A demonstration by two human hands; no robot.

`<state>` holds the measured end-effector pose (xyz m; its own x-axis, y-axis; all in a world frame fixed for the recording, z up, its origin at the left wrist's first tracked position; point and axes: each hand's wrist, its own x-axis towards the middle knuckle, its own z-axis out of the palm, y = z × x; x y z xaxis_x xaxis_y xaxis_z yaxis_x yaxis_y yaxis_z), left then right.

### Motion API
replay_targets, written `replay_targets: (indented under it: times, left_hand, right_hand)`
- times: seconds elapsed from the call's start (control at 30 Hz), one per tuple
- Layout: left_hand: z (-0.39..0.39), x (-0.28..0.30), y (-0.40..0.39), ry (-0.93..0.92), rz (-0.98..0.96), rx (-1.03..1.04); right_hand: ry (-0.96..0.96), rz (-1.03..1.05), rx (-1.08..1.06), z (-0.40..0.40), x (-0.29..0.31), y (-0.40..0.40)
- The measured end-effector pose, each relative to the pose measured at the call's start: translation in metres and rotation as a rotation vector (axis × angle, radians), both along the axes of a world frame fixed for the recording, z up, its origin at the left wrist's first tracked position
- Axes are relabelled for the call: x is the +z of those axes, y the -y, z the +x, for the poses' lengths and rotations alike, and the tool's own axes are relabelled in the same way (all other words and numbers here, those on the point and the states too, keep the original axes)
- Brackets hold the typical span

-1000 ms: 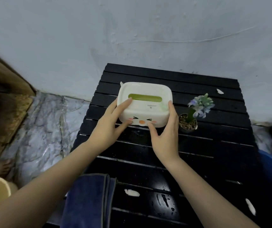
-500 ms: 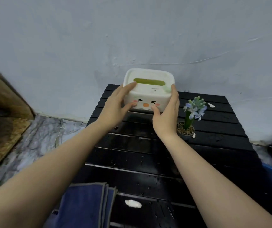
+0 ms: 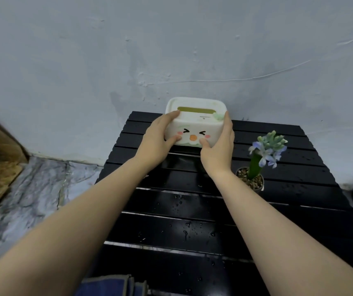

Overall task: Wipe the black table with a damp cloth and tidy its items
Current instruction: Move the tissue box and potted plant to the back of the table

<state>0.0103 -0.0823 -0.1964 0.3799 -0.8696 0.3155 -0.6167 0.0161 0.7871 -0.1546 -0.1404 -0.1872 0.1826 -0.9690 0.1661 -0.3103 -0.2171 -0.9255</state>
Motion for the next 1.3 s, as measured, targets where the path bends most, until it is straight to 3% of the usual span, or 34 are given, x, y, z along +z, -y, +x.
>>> replay_targets:
  times: [0.2,0.43,0.57,0.73,0.83,0.97,1.3]
  left_hand:
    - [-0.008,0.013,-0.012,0.107,0.0,0.004]
    - [-0.044,0.036,-0.047,0.18,-0.211,0.273]
    - [-0.075,0.039,-0.061,0.168,-0.197,0.163]
    - [-0.109,0.017,-0.063,0.345,-0.064,-0.023]
    - [-0.123,0.004,-0.063,0.423,0.062,-0.087]
    - [-0.131,-0.005,-0.061,0.509,0.177,-0.089]
    - [-0.13,-0.015,-0.061,0.557,0.157,-0.068]
  right_hand:
    - [-0.069,-0.031,-0.022,0.003,0.01,-0.014]
    - [-0.022,-0.214,0.174,-0.033,0.022,-0.098]
    - [-0.109,-0.263,0.257,-0.084,0.022,-0.139]
    - [-0.298,-0.48,0.023,-0.142,0.013,-0.136]
    - [-0.445,-0.437,-0.031,-0.158,0.011,-0.115]
    - [-0.659,-0.299,0.123,-0.156,0.008,-0.083]
    - [-0.584,-0.274,0.371,-0.136,0.015,-0.04]
